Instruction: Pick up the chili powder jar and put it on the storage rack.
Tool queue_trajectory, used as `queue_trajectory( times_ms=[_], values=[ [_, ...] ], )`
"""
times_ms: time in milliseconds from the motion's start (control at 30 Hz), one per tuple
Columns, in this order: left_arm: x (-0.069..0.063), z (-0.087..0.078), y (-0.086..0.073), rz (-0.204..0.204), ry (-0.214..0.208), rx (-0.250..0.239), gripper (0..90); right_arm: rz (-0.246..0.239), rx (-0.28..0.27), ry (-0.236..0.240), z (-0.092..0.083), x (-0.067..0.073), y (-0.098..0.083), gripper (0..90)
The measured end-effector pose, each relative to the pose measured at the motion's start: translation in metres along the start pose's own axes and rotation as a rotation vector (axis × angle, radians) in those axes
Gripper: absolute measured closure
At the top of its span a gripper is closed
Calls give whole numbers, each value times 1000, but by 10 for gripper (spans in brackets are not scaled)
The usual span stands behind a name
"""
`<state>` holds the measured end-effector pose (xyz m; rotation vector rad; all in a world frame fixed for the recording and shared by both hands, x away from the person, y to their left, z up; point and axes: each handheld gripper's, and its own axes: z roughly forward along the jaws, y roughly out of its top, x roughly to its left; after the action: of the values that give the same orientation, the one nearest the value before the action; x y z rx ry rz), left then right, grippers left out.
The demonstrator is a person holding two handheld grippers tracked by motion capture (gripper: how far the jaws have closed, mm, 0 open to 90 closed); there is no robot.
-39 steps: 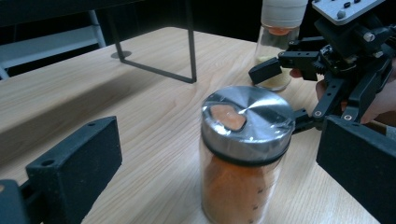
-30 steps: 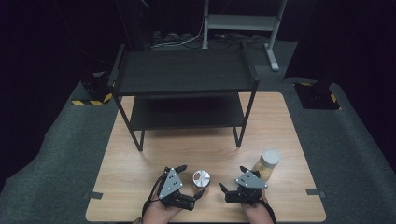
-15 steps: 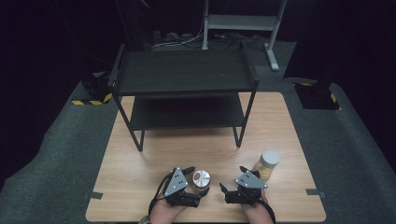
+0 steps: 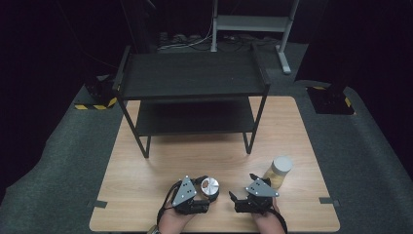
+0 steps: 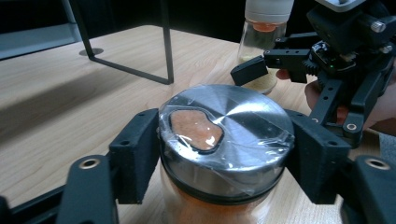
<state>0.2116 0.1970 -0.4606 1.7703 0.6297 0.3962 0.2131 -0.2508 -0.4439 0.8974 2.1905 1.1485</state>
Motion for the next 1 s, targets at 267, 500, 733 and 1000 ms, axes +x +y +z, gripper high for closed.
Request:
queue_trajectory(
  times_ms=[267, 500, 733, 1000],
  values=[
    [-4, -1, 1, 4, 15, -3, 348, -2, 0, 2, 0, 0, 0, 4],
    [-3, -4, 3, -23, 20, -1, 348, -10, 6, 6, 0, 0, 1, 4],
    [-4, -13, 6, -25, 40, -22, 348, -11, 7, 4, 1, 0, 1, 4],
    [-3, -27, 14, -25, 67, -46, 348, -12, 8, 4, 1, 1, 2, 4]
  ],
)
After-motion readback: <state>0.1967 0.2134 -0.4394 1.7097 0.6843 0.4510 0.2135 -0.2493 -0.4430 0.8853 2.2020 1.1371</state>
